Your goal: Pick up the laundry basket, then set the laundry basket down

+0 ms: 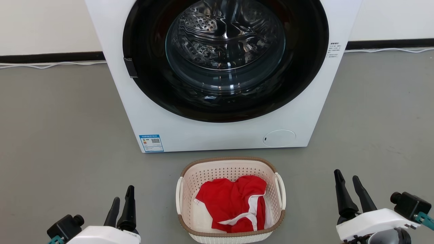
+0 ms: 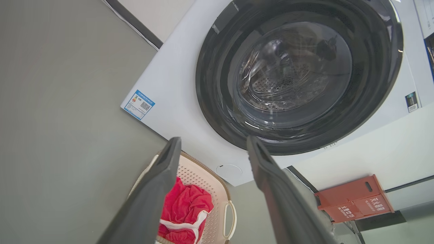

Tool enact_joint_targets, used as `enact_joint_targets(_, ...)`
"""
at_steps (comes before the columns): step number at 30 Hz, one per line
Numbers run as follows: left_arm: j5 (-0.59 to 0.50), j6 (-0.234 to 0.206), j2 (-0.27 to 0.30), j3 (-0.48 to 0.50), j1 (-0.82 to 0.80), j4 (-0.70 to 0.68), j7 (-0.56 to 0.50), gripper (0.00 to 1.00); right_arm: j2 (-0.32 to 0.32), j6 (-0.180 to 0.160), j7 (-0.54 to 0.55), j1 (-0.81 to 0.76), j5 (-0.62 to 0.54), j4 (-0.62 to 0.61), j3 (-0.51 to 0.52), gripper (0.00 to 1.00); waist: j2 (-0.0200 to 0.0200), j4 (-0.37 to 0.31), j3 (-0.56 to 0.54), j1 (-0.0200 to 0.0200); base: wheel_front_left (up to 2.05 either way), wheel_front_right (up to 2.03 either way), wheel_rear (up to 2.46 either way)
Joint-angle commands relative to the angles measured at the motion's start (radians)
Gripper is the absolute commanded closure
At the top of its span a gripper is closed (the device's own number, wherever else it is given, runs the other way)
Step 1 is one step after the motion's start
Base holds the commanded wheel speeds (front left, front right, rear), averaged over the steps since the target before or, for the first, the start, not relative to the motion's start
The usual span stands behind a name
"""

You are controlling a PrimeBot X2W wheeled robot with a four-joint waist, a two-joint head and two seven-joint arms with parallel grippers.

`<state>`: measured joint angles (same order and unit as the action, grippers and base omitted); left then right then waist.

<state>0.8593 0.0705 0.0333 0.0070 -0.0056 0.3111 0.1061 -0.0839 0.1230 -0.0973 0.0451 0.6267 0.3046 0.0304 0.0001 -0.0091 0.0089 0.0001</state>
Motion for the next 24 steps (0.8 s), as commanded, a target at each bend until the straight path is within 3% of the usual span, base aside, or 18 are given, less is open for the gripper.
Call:
enact_joint_targets(1,-0.034,-0.005,0.009,0.013,-0.023,-0.029,0.013,0.00,-0.015,0.005,-0.022,0.029,-0.043,-0.020,-0.018,0.00,-0.0001,0.000,0.000,-0.0001,0.00,0.00,0.00)
enact_joint_targets(24,-0.318,-0.020,0.013,0.003,-0.021,-0.033,0.080,0.00,-0.029,0.006,-0.089,0.030,-0.349,0.016,-0.046,0.00,-0.0001,-0.004,0.002,-0.0001,0.00,0.00,0.00)
